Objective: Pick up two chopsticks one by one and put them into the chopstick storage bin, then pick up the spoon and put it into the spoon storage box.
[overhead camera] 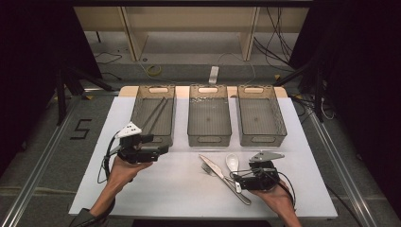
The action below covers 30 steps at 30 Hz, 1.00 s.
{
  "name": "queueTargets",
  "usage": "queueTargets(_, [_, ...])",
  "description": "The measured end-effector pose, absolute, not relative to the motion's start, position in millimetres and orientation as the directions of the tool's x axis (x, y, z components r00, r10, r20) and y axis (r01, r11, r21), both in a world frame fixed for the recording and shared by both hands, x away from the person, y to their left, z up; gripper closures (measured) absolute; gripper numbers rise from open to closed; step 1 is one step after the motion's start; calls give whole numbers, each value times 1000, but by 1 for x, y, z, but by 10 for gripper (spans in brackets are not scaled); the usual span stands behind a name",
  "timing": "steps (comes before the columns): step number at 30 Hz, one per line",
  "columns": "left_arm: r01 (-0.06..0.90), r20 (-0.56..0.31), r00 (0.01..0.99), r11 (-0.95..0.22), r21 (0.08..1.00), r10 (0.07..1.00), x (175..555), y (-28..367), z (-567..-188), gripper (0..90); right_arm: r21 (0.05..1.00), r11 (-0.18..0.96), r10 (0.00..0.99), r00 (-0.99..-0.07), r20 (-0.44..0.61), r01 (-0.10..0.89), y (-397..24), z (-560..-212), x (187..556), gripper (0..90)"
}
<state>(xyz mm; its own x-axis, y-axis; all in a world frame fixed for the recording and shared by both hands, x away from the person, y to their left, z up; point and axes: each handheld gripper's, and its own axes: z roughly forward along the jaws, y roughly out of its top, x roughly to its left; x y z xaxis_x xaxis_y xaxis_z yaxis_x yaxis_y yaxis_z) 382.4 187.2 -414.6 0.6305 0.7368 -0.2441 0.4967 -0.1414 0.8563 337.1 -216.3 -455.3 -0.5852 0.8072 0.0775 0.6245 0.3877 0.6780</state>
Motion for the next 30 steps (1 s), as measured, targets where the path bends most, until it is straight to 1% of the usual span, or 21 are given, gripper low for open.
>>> queueTargets(7, [468, -216, 657, -166, 868, 722, 374, 187, -416, 165, 648, 406, 803, -590, 83, 644, -213, -458, 340, 251])
queueTargets(13, [449, -197, 658, -168, 878, 727, 372, 187, -415, 164, 637, 413, 805, -588, 79, 651, -212, -459, 340, 254])
queueTargets(18, [451, -212, 649, -146, 880, 731, 370, 189, -414, 164, 627, 418, 802, -592, 86, 657, -210, -460, 341, 267])
queueTargets(26, [450, -208, 648, -148, 881, 733, 365, 189, -414, 161, 600, 430, 801, -591, 91, 675, -208, -461, 346, 313])
queueTargets(30, [451, -209, 650, -149, 880, 730, 363, 188, -414, 160, 613, 426, 806, -586, 77, 666, -206, -460, 346, 349])
